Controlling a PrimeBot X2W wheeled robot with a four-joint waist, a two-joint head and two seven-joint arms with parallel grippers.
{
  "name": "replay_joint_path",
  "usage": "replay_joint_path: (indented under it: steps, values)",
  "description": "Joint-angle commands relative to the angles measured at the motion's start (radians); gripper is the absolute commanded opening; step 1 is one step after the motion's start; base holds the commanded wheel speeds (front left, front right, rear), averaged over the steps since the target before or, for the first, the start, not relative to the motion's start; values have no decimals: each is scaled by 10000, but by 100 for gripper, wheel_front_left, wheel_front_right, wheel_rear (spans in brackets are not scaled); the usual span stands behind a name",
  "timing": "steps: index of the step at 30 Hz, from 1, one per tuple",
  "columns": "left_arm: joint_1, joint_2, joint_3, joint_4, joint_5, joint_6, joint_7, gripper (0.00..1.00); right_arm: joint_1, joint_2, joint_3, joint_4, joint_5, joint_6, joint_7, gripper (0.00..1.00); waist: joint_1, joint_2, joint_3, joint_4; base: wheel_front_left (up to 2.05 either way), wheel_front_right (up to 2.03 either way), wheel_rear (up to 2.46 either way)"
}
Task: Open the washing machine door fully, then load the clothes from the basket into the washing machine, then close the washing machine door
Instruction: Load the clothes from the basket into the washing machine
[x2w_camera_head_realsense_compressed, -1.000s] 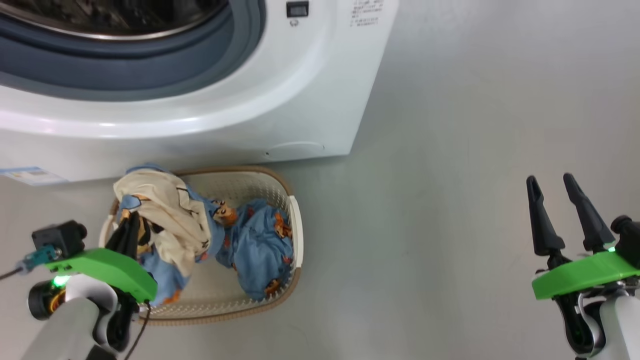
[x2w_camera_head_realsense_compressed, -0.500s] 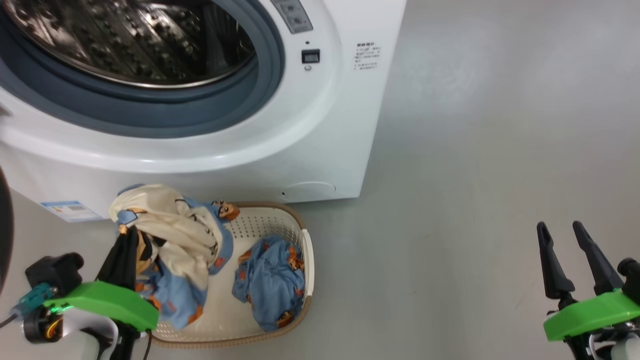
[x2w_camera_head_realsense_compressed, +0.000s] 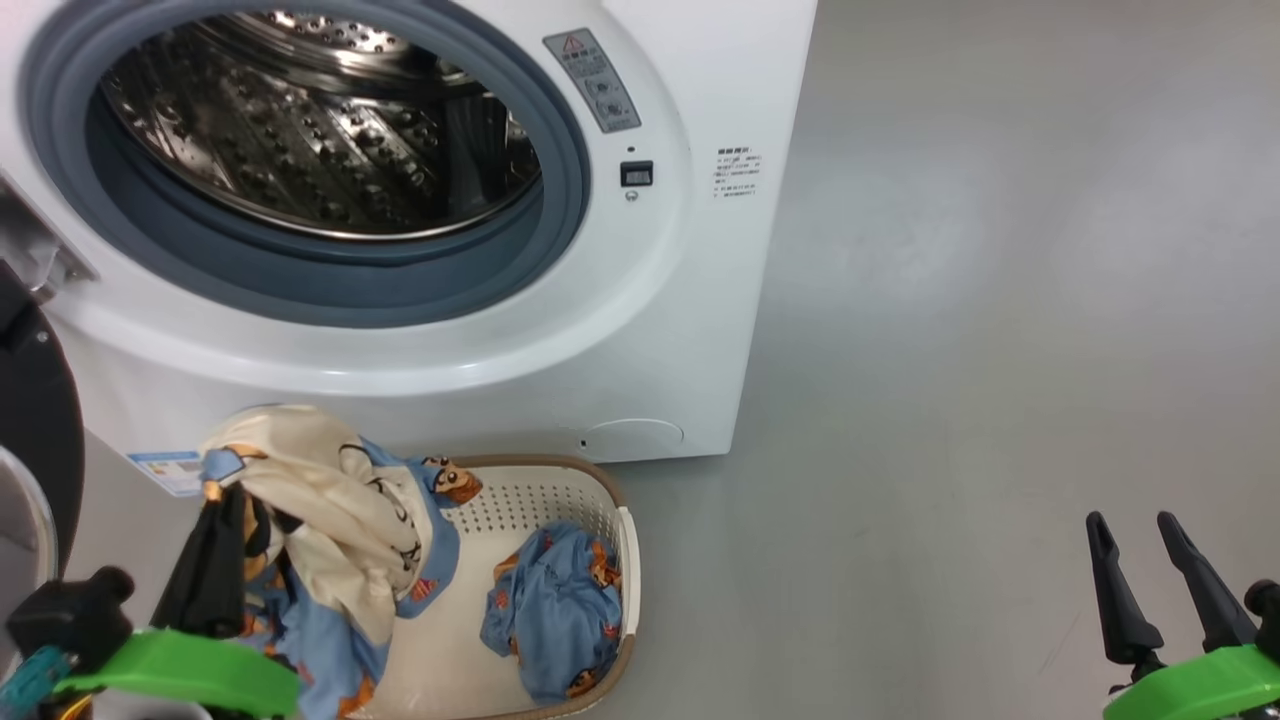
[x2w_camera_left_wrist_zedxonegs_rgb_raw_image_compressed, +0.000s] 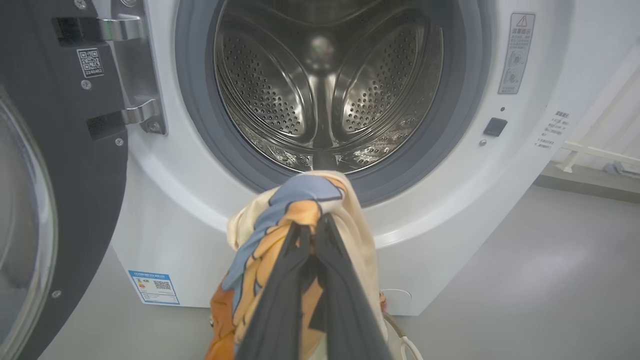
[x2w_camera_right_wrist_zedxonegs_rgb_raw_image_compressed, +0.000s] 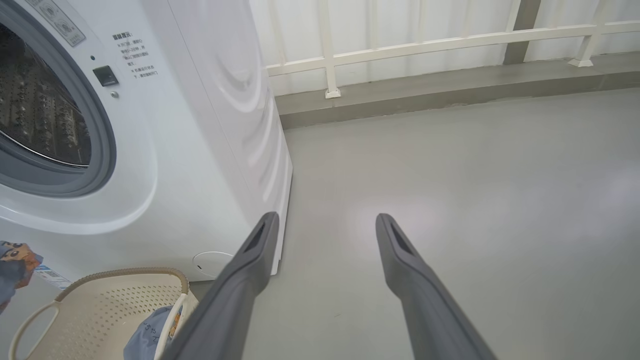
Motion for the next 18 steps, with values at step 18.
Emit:
replay_joint_path:
  steps: [18]
  values:
    - [1220, -220, 1244, -2122, 616, -15, -137, 0, 362, -290, -49, -285, 107, 27, -118, 100, 0, 0, -132, 21, 0, 0, 0]
